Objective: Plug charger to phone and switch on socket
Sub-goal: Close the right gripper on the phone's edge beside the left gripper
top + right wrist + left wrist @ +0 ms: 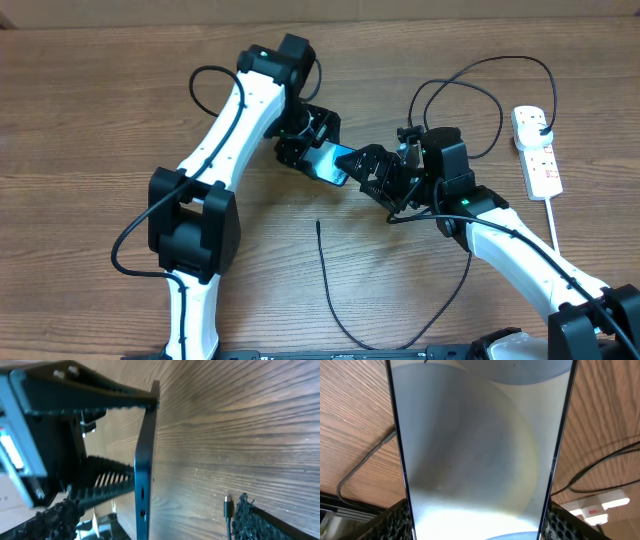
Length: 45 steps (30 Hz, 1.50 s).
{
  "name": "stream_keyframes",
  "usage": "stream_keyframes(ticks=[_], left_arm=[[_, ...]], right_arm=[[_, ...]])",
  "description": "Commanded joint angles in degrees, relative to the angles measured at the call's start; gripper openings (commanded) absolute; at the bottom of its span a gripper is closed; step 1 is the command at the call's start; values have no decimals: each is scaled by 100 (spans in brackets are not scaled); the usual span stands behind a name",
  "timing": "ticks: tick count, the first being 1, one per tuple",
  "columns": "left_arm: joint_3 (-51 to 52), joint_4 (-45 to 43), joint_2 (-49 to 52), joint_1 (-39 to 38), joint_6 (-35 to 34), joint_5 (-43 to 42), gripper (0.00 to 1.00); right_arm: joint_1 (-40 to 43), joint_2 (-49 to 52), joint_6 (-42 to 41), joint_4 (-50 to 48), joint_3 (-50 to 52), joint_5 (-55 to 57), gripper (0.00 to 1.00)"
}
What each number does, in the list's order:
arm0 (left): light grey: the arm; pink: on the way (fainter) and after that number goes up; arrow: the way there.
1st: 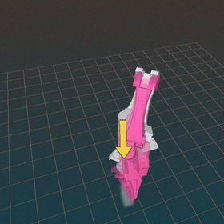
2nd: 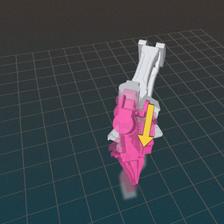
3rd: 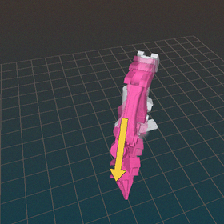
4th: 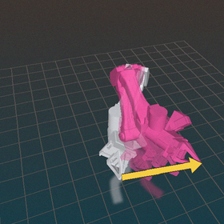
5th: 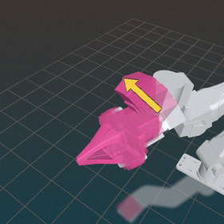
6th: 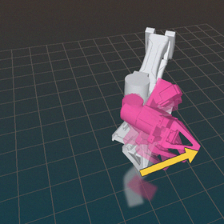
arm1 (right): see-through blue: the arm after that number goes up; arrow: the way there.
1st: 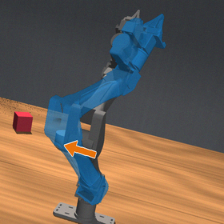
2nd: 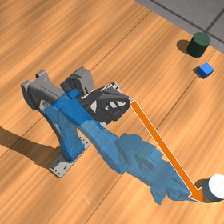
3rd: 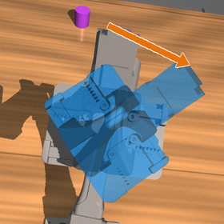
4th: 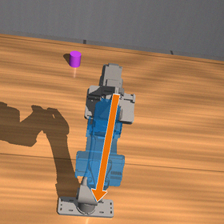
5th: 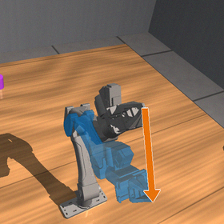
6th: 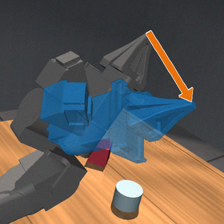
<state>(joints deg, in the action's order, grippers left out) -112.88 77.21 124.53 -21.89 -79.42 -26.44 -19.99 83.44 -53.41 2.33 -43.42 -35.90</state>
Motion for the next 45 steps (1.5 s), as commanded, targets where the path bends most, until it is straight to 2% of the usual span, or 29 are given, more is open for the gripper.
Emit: stream_keyframes(ticks=[1,12,17,20,24,29,30,36,40,45], left_arm=[[-162,-17,17,-170,-144,-173,4],[-164,-160,17,-511,-210,-367,4],[-164,-212,17,-632,-249,-369,4],[-164,-236,17,-704,-345,-374,4],[-162,-267,17,-780,-385,-391,4],[-164,-271,17,-826,-424,-389,4],[-164,-271,17,-831,-424,-391,4],[-164,-271,17,-831,-424,-389,4],[-164,-271,17,-831,-442,-389,4],[-164,-273,17,-831,-466,-389,4]], right_arm=[[-33,50,-63,90,-151,345,100],[-33,59,-63,450,-149,846,99],[-33,59,-63,450,-149,846,91],[-33,59,-61,450,-149,848,85],[-33,59,-61,450,-149,848,64],[-33,59,-61,455,-149,848,45],[-33,59,-61,455,-149,848,37],[-33,59,-61,468,-149,894,17],[-33,59,-61,468,-149,894,11],[-33,59,-61,468,-149,935,9]])
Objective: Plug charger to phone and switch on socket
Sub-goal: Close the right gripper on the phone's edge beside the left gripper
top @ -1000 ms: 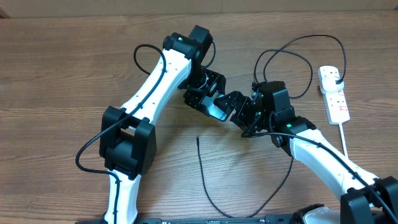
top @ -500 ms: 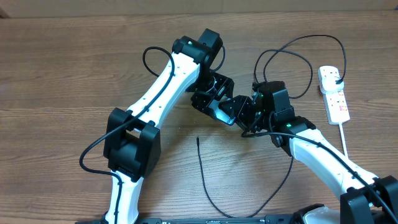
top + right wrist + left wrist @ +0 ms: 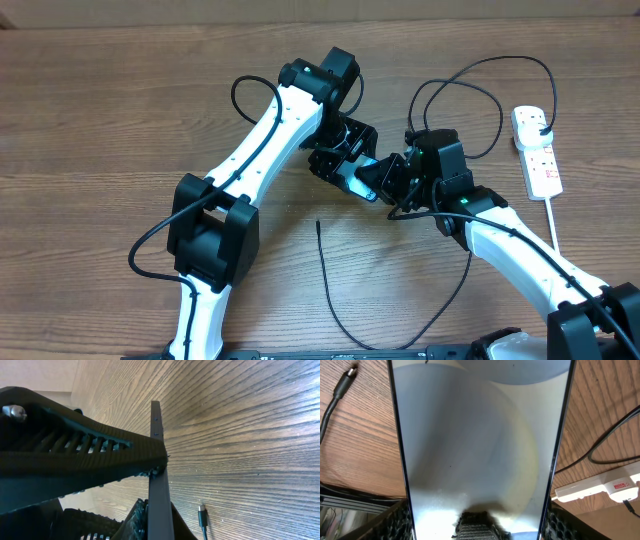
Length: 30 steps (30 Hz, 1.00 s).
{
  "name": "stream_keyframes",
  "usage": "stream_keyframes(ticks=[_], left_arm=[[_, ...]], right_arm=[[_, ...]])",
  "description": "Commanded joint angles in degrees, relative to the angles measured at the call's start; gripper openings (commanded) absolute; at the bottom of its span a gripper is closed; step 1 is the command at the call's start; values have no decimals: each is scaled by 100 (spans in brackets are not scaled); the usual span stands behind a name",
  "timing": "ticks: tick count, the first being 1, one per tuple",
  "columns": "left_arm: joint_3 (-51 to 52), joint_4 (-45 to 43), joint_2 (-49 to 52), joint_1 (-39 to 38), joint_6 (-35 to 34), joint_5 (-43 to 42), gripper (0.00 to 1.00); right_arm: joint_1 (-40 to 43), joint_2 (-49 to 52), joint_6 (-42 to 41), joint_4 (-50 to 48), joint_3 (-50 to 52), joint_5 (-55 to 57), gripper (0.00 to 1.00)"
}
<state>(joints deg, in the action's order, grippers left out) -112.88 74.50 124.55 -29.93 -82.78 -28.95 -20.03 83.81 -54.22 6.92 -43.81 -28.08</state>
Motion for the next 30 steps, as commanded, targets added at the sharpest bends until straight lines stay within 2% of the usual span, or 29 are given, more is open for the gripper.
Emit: stream_keyframes(ticks=[1,9,10,12,14,16,18,24,30], left_arm=[[-164,-2,15,-26,-129,-136,4],[-164,2,15,-26,-125,-127,6],[-164,2,15,-26,-125,-116,13],[-164,4,15,-26,-96,-111,43],[-164,9,15,-26,-76,-109,67],[-164,28,15,-24,-76,-109,86],[-164,28,15,-17,-74,-109,100],[-164,24,15,94,575,-118,100],[-164,28,15,498,1344,-614,100]], right_arm=[[-28,22,17,9,-109,153,8],[-26,22,20,9,-109,151,4],[-26,22,20,9,-109,151,4],[-26,22,17,9,-109,149,4],[-26,22,17,9,-109,142,4],[-26,22,17,7,-109,103,4],[-26,22,20,9,-109,81,4],[-15,22,20,7,-109,-7,4],[7,22,24,7,-109,0,4]])
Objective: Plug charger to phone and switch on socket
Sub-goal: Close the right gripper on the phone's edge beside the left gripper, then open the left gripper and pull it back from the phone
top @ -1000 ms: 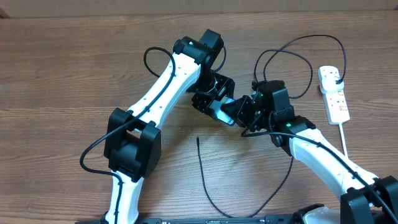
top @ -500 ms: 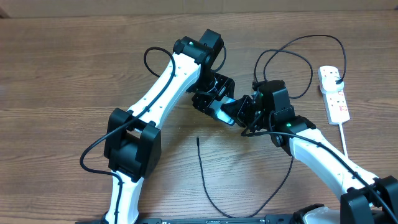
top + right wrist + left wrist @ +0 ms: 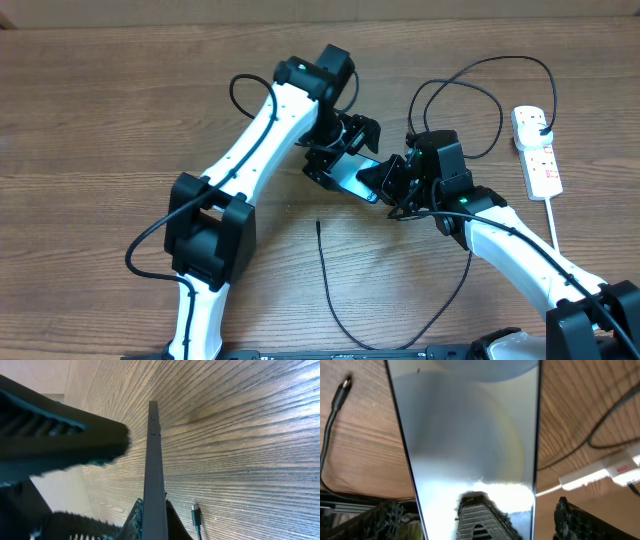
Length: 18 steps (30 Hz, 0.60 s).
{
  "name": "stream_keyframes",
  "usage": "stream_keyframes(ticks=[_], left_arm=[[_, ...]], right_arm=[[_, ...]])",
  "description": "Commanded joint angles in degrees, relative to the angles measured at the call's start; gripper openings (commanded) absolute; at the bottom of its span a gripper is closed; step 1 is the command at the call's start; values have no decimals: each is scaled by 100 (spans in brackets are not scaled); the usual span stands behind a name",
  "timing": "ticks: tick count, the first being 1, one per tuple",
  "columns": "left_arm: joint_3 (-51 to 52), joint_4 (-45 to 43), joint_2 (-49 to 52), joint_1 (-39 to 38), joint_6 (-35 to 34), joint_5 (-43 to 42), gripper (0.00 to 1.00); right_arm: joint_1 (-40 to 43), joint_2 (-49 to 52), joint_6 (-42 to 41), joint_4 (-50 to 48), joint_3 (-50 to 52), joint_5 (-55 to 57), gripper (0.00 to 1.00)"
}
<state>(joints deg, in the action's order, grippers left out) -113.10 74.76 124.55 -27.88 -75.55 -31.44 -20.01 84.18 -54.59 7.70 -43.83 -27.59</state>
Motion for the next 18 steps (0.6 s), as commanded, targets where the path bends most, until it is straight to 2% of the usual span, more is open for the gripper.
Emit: stream_keyframes(ticks=[1,7,13,18], left_arm=[[-142,4,15,400,758,-492,100],[-144,98,13,960,1453,-887,100],[-144,79,13,1274,1976,-883,99],[-144,-415,13,1322,2225,-916,100]], right_arm=[[31,-15,61,-70,-107,-50,4],[330,-15,-20,151,-107,-70,4],[754,-15,-1141,249,-107,-542,4],[997,-15,-2229,240,-107,-866,4]])
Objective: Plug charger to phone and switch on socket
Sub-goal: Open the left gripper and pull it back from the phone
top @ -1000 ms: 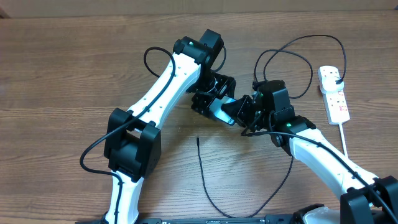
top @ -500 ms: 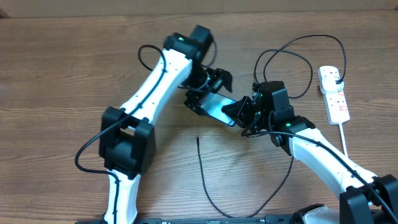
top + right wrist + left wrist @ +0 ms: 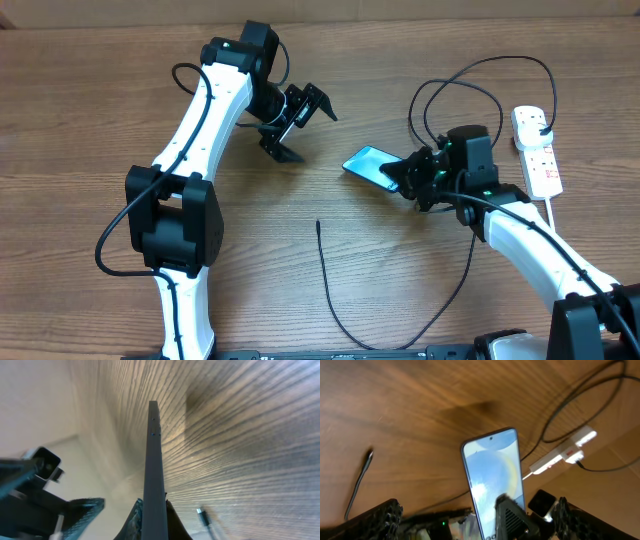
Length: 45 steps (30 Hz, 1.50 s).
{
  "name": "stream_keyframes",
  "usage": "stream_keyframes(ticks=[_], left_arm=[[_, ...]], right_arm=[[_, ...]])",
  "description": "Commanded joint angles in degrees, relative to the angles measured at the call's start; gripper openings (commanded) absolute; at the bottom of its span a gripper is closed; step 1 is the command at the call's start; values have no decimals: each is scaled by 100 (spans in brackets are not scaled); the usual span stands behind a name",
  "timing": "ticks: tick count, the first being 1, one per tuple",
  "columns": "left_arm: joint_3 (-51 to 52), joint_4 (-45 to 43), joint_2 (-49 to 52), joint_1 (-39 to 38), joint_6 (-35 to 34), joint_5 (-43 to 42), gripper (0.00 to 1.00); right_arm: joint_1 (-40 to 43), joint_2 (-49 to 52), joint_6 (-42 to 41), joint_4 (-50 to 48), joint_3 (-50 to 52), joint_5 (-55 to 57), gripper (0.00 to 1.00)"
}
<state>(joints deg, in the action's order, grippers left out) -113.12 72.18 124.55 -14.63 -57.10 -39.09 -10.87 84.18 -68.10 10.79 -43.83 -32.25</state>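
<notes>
The phone [image 3: 370, 163], its screen lit, is held off the table by my right gripper [image 3: 402, 177], which is shut on its near end. In the right wrist view the phone [image 3: 154, 455] stands edge-on between the fingers [image 3: 137, 519]. My left gripper [image 3: 312, 136] hangs open and empty up and to the left of the phone. In the left wrist view the phone [image 3: 492, 472] lies well ahead of it. The black charger cable's free plug [image 3: 318, 224] lies on the table below the phone. The white socket strip [image 3: 535, 150] is at the far right.
The black cable [image 3: 345, 335] loops along the table's near edge and up to the right. Another loop of cable [image 3: 455, 90] lies behind my right arm and runs to the socket strip. The wooden table [image 3: 90, 110] surrounds everything.
My left gripper, open around the phone before, now sits well up and left of it. My right gripper still holds the phone and has shifted slightly to the right.
First my left gripper held the phone while the right gripper stood open beside its end. Then both were shut on it. Then the left jaws stood open with the right still gripping. Now only the right holds the phone and the left is clear of it.
</notes>
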Motion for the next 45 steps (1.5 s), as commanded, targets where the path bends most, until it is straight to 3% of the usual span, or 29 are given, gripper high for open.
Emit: stream_keyframes(ticks=[1,9,17,22,26,33,45], left_arm=[[-142,-291,13,-2,442,-227,100],[-136,-1423,15,-37,463,-1134,100],[2,-1727,15,170,570,-1279,100],[933,-3171,15,483,479,-2492,100],[1631,-4009,15,560,411,-2844,100],[1810,-4120,15,424,214,-2844,100],[1812,-5353,15,-55,-1353,-1818,100]], right_arm=[[101,-15,-1051,-107,-107,-459,4],[151,-15,-1204,-673,-107,-555,4],[396,-15,-1202,-686,-107,-560,4],[474,-15,-1152,-708,-107,-557,4],[474,-15,-1134,-960,-107,-557,4],[472,-15,-1137,-1587,-107,-529,4],[472,-15,-1399,-2247,-107,-179,4]])
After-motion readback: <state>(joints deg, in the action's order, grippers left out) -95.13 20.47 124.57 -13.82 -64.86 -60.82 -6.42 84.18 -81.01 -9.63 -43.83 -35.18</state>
